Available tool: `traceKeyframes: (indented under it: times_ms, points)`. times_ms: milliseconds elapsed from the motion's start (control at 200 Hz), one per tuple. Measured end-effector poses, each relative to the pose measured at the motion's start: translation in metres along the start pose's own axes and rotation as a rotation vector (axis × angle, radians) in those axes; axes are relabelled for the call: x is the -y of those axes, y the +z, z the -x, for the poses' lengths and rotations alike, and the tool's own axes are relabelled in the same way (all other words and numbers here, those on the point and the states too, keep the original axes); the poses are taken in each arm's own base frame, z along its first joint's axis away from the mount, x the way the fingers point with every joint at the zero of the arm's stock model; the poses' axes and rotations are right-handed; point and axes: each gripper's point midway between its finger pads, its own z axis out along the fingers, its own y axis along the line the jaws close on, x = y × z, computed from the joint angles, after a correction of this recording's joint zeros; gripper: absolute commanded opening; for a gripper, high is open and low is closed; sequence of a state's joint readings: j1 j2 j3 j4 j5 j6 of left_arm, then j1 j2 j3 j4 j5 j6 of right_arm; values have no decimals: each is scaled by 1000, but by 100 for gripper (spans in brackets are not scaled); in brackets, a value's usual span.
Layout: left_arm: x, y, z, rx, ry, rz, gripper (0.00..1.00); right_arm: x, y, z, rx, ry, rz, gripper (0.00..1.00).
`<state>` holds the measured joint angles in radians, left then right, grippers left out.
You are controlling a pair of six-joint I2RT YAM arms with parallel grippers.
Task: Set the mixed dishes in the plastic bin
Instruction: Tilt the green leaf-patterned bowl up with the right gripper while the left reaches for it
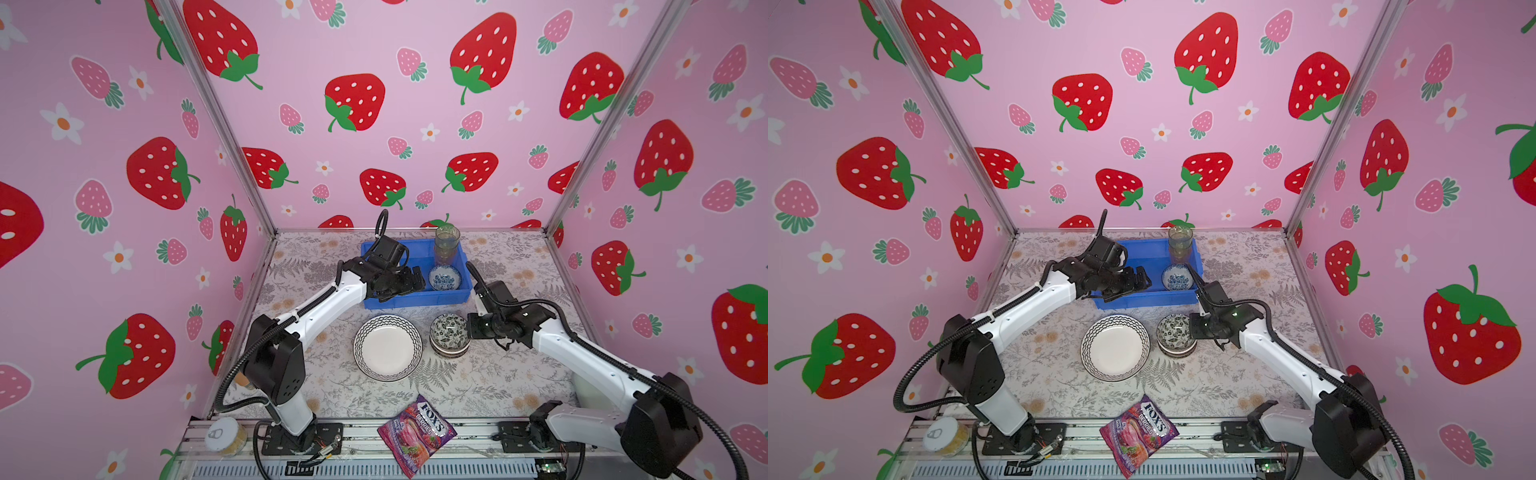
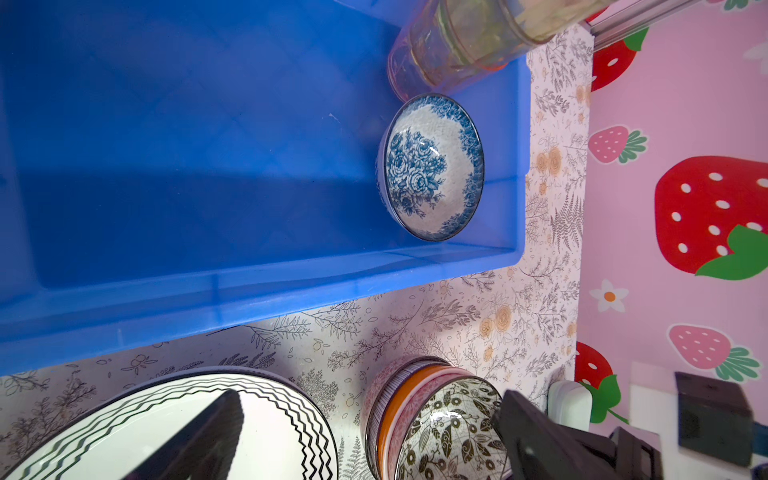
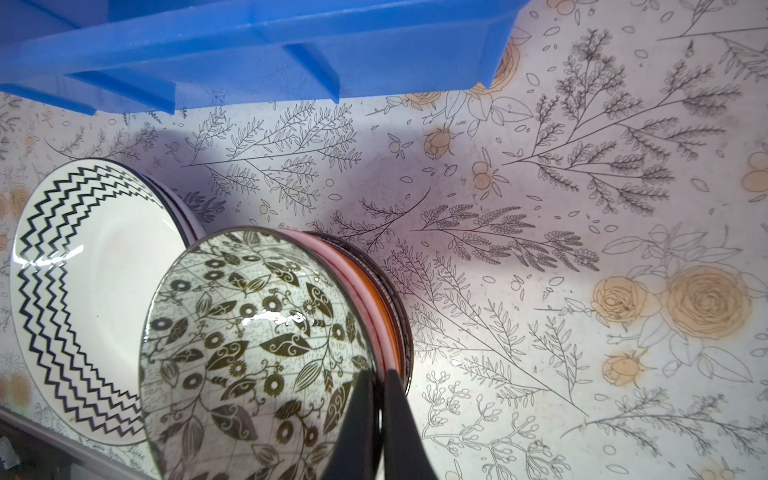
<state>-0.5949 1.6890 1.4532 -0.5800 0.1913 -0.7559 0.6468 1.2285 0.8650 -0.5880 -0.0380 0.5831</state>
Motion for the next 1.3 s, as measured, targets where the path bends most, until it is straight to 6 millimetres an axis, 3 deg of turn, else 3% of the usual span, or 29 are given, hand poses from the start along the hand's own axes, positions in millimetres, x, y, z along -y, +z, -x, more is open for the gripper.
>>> traceKeyframes:
  times_ms: [300, 660, 845, 1066, 1301]
  points:
    - [1, -8, -21, -16, 24, -2, 99, -1, -7, 1, 6, -1, 3, 2]
    - [7, -16, -66, -70, 50, -19, 99, -16, -26, 23, 53, -15, 44, 1]
    - [16, -14, -79, -82, 64, -25, 96, -28, -36, 39, 80, -41, 75, 1]
    - [17, -11, -82, -70, 67, -5, 86, -38, -33, 47, 64, -71, 102, 0]
    - [10, 1, -85, -75, 66, 39, 68, -43, -29, 47, 47, -93, 122, 0]
